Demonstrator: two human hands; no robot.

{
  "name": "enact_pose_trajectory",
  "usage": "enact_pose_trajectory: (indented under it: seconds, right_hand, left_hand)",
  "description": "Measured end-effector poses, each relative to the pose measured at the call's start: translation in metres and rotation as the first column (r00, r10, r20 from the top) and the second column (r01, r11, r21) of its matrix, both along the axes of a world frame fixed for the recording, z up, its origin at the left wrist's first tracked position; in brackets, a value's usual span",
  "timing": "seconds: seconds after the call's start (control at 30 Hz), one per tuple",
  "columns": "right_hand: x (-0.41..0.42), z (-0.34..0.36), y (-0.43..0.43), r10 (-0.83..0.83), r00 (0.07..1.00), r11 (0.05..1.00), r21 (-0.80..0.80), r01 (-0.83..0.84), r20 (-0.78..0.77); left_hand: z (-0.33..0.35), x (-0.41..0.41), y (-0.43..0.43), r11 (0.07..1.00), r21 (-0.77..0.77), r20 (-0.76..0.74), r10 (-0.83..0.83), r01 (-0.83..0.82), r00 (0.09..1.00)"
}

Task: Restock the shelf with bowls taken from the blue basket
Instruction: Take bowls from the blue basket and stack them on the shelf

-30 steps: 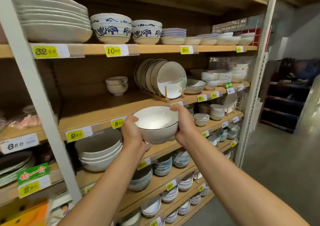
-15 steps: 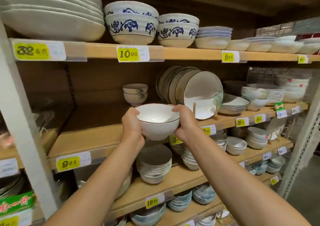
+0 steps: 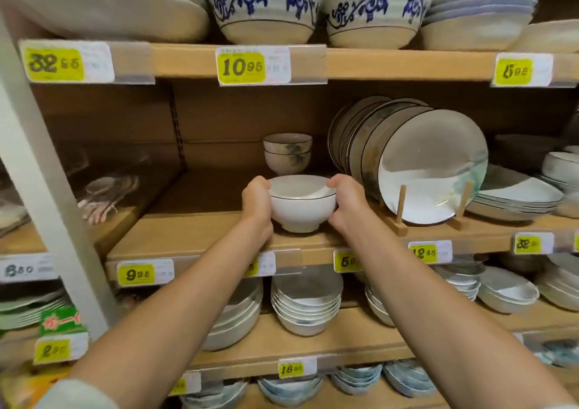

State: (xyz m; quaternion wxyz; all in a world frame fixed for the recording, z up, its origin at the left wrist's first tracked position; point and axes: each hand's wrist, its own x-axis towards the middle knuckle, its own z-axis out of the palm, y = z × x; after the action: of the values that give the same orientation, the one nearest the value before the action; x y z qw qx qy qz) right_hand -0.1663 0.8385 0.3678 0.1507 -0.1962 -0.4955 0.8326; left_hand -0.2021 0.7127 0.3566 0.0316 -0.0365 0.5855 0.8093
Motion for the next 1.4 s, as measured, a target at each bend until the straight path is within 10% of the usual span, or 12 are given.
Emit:
enact_pose_trajectory:
  seconds: [0.7, 1.4]
  right_hand:
    - [-0.036, -0.025, 0.039, 0.293, 0.954, 0.956, 0.053, -0.290, -0.068]
    - [-0.033, -0.025, 0.042, 0.265, 0.963, 0.959, 0.115, -0.259, -0.043]
  left_hand:
    - [-0.026, 0.032, 0.052, 0.965, -0.047, -0.121, 0.252, -0.259, 0.960]
    - [-0.008, 0.007, 0.014, 0.997, 0.047, -0.004, 0.060, -0.060, 0.998]
